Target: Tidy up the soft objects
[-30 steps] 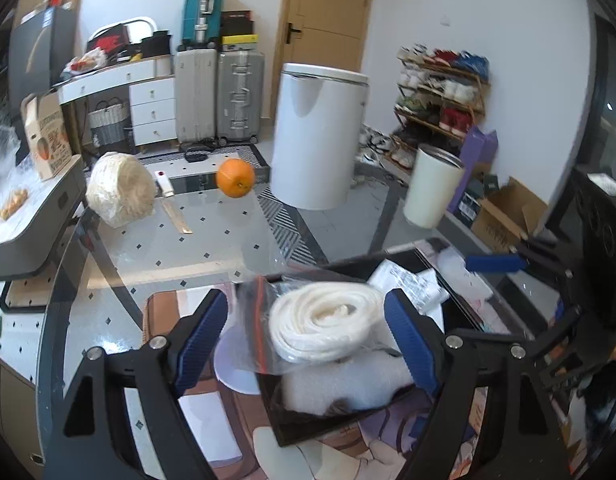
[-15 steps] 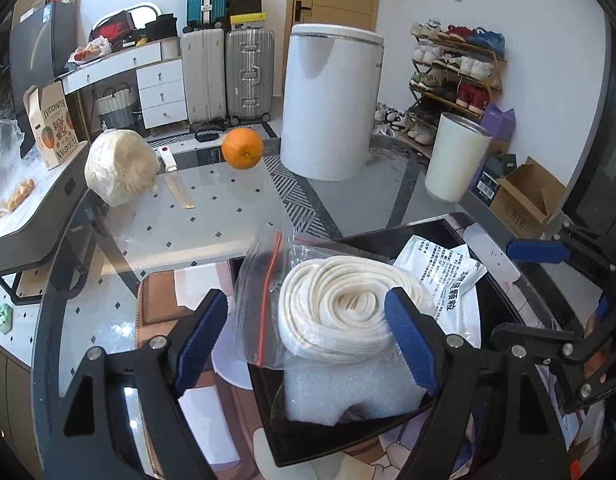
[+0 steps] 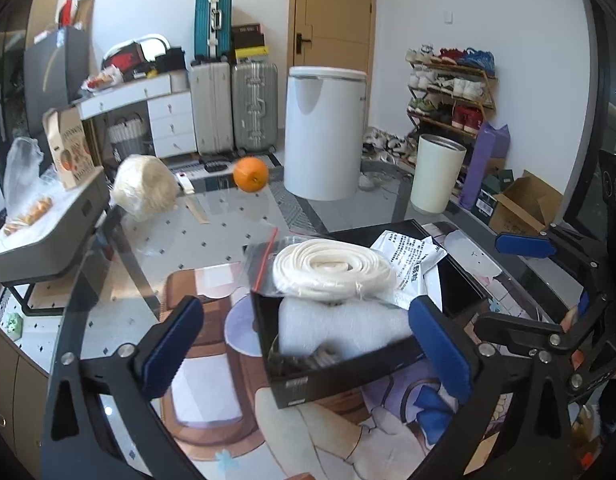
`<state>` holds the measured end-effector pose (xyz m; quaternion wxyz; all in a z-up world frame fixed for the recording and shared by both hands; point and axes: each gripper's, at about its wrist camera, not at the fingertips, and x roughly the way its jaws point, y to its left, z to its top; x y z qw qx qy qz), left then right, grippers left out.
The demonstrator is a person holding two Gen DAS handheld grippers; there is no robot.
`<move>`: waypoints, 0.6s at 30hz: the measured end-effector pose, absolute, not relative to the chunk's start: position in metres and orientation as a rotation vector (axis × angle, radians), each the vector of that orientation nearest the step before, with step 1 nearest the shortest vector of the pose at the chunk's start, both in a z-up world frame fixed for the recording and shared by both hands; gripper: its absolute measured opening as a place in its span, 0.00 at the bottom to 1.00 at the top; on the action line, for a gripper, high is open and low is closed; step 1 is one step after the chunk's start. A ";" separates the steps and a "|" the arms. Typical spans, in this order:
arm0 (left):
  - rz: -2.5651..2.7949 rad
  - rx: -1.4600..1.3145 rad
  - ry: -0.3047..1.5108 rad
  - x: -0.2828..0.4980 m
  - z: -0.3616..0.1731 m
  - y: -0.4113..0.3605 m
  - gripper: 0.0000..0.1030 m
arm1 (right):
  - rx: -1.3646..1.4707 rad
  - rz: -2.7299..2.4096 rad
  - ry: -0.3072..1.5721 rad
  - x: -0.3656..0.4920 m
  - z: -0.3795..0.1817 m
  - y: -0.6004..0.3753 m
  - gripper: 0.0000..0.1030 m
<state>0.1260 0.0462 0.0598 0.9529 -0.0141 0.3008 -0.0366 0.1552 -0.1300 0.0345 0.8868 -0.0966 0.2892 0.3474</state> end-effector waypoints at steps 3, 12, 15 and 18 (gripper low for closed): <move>-0.052 -0.040 0.577 0.115 0.059 0.051 1.00 | -0.185 0.714 0.586 0.149 0.031 -0.131 0.99; 0.027 -0.051 0.527 0.094 0.041 0.060 1.00 | -0.141 0.672 0.538 0.141 0.020 -0.133 0.99; 0.038 -0.052 0.517 0.090 0.036 0.059 1.00 | -0.135 0.667 0.522 0.139 0.017 -0.132 0.99; 0.050 -0.043 0.506 0.086 0.032 0.058 1.00 | -0.131 0.664 0.496 0.134 0.017 -0.130 0.99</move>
